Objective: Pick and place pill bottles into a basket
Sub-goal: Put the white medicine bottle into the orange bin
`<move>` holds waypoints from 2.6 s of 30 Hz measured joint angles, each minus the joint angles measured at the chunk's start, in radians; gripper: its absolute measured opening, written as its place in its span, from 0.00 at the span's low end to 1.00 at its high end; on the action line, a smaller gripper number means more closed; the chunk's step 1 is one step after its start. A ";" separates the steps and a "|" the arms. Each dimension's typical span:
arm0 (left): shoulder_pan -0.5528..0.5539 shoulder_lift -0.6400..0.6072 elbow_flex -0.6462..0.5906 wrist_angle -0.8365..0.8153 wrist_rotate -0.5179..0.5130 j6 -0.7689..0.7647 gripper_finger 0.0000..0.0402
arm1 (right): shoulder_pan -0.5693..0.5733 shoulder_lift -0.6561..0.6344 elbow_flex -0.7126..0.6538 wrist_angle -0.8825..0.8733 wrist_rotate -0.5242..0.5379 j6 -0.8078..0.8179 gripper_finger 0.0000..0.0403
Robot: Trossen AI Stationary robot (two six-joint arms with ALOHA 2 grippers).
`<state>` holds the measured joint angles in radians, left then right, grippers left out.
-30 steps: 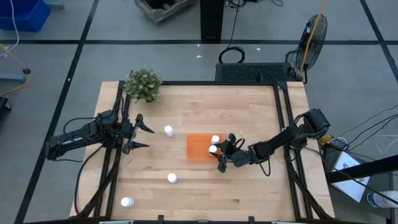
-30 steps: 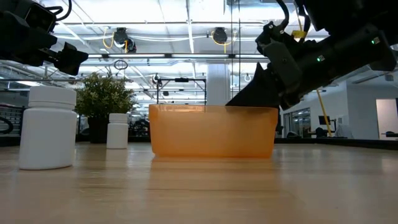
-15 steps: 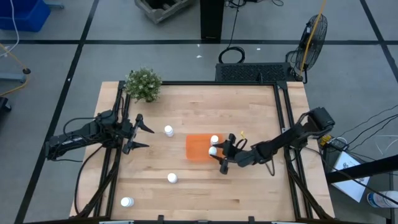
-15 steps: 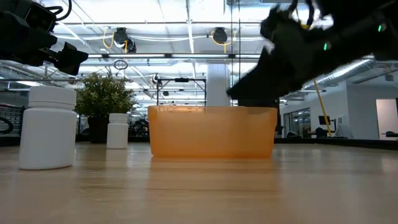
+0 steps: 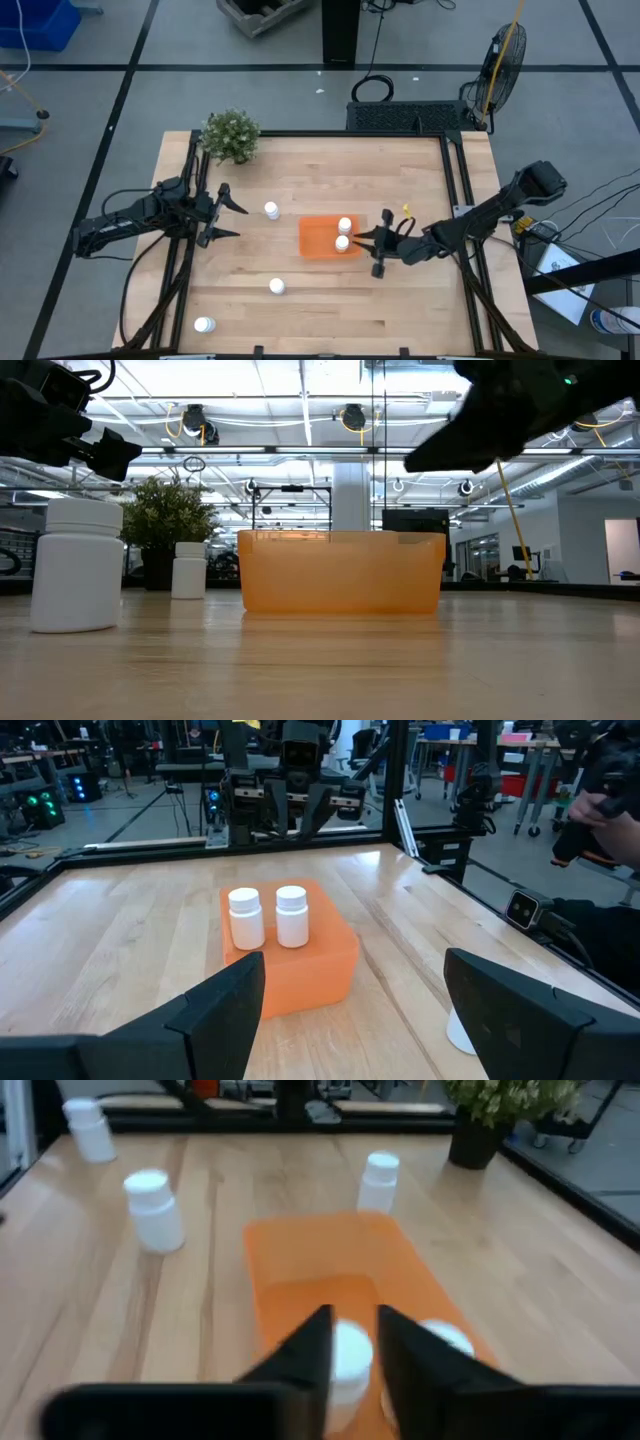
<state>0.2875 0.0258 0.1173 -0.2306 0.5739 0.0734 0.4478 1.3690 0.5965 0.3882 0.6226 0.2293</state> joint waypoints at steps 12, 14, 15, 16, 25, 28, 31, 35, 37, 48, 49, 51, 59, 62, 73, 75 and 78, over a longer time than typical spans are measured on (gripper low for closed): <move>0.000 0.000 0.000 0.002 0.000 0.000 0.77 | 0.004 -0.632 -0.375 0.003 -0.113 -0.013 0.01; 0.000 0.000 0.000 0.001 0.000 0.000 0.77 | 0.004 -0.762 -0.414 0.002 -0.130 -0.039 0.00; 0.000 0.000 0.000 0.001 0.000 0.000 0.77 | 0.003 -0.822 -0.428 0.001 -0.139 -0.061 0.00; 0.000 0.000 0.000 0.001 0.000 0.000 0.77 | 0.003 -0.883 -0.440 0.001 -0.156 -0.082 0.00; 0.000 0.000 0.000 0.001 0.000 0.000 0.77 | 0.004 -1.291 -0.454 -0.227 -0.204 -0.197 0.00; 0.000 0.000 0.000 0.001 0.000 0.000 0.77 | 0.004 -1.369 -0.454 -0.343 -0.201 -0.191 0.00; 0.000 0.000 0.000 0.001 0.000 0.000 0.77 | 0.004 -1.367 -0.451 -0.435 -0.143 -0.196 0.00; 0.000 0.000 0.000 0.002 0.000 0.000 0.77 | 0.003 -1.366 -0.448 -0.520 -0.033 -0.199 0.00; 0.000 0.000 0.000 0.001 -0.003 0.000 0.77 | 0.003 -1.365 -0.450 -0.539 0.003 -0.180 0.00; 0.000 0.000 0.000 0.000 -0.008 0.000 0.77 | 0.003 -1.356 -0.483 -0.518 0.002 -0.089 0.00; 0.000 0.000 0.000 0.000 -0.008 0.000 0.77 | 0.003 -1.356 -0.483 -0.516 0.002 -0.091 0.00; 0.000 0.000 0.000 0.000 -0.008 0.000 0.77 | 0.003 -1.356 -0.484 -0.516 0.002 -0.091 0.00; 0.000 0.000 0.000 0.000 -0.008 0.000 0.77 | 0.003 -1.356 -0.486 -0.513 0.002 -0.091 0.00; 0.000 0.000 0.000 0.000 -0.008 0.000 0.77 | 0.003 -1.356 -0.486 -0.502 0.002 -0.092 0.00; 0.000 0.000 0.000 0.025 -0.008 -0.076 0.77 | 0.003 -1.355 -0.493 -0.374 0.002 -0.092 0.00; 0.000 0.000 0.000 0.026 -0.009 -0.077 0.77 | 0.003 -1.356 -0.493 -0.369 0.002 -0.092 0.00; 0.000 0.000 0.000 0.075 -0.009 -0.049 0.77 | 0.003 -1.355 -0.493 -0.369 0.002 -0.092 0.00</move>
<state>0.2874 0.0261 0.1169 -0.1559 0.5647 0.0247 0.4511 0.0135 0.1032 0.0195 0.6247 0.1371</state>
